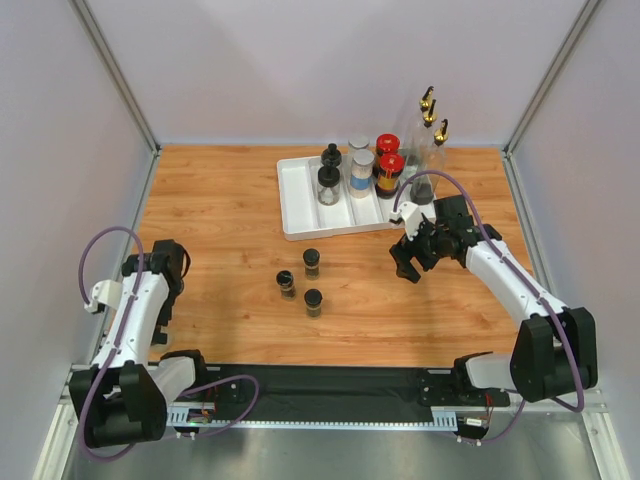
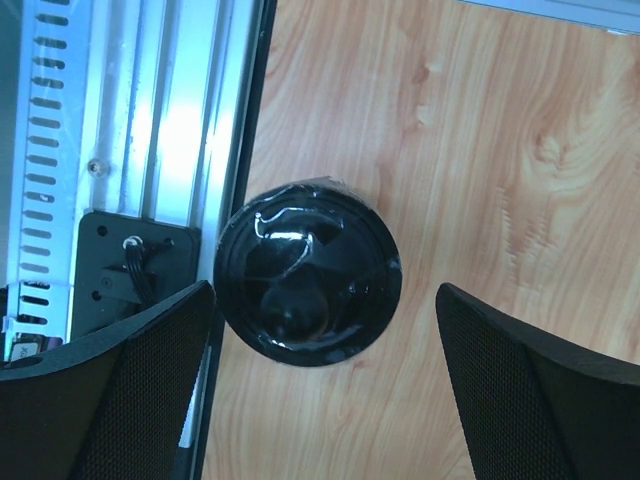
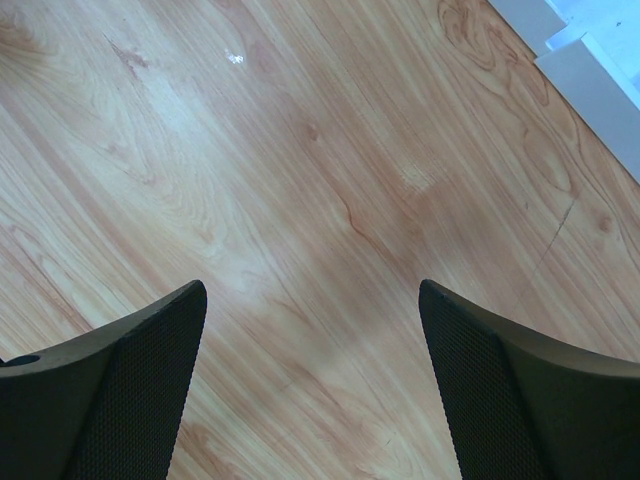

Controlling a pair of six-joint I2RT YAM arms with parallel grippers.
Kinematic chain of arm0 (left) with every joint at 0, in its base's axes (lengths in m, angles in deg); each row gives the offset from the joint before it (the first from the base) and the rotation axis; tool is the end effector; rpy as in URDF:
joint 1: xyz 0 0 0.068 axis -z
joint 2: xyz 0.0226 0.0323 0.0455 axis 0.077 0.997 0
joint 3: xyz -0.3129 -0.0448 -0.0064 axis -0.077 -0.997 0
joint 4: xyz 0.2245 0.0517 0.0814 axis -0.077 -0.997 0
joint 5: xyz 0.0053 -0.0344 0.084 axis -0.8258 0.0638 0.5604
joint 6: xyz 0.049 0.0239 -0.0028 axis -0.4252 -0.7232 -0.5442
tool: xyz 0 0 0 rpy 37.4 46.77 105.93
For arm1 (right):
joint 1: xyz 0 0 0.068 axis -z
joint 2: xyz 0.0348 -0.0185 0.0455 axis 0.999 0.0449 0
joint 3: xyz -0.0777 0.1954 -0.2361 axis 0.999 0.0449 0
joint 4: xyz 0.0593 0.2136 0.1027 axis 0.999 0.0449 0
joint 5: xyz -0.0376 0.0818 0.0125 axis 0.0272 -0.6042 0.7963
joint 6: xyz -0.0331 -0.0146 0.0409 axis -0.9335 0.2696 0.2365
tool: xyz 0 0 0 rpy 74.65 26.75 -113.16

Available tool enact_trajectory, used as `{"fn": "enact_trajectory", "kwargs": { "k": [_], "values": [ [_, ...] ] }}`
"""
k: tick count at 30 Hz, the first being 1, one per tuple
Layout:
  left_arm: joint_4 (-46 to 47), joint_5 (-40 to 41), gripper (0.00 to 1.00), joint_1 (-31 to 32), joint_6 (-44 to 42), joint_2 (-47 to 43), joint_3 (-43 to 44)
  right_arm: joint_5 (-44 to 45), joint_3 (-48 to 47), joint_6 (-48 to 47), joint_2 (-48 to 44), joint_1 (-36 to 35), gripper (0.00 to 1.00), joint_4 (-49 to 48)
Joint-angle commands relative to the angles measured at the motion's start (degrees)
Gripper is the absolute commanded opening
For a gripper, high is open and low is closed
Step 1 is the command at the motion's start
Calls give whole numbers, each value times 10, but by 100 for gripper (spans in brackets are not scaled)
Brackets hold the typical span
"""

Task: Organize the condiment bottles
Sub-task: Pick up the bottle from the corner of the board.

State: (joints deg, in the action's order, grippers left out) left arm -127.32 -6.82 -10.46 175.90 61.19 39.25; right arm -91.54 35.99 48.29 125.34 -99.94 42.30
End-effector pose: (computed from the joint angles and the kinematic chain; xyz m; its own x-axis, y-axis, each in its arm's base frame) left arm 0.0911 0.0345 0.2731 0.1785 -0.7199 -0.6708 -0.9774 -0.2084 -0.0364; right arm 0.2185 0.0641 0.2886 -0.4812 -0.6325 -0.6070 -0.8068 0.5903 0.0246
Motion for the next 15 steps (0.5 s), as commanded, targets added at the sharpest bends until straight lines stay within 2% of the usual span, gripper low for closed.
{"fn": "enact_trajectory", "kwargs": {
  "k": [1,11,13,15],
  "values": [
    [-88,11,99,-28,-37,-7,4,7,-9,-9,5,2,89,-11],
    [-66,12,95,-72,-76,6,19,8,-8,-10,2,1,89,-10],
    [-58,6,91,-77,-89,9,17,8,-8,-11,1,1,89,-9],
    [-52,-1,78,-85,-92,16,16,8,-8,-11,-2,2,89,-10]
  ]
}}
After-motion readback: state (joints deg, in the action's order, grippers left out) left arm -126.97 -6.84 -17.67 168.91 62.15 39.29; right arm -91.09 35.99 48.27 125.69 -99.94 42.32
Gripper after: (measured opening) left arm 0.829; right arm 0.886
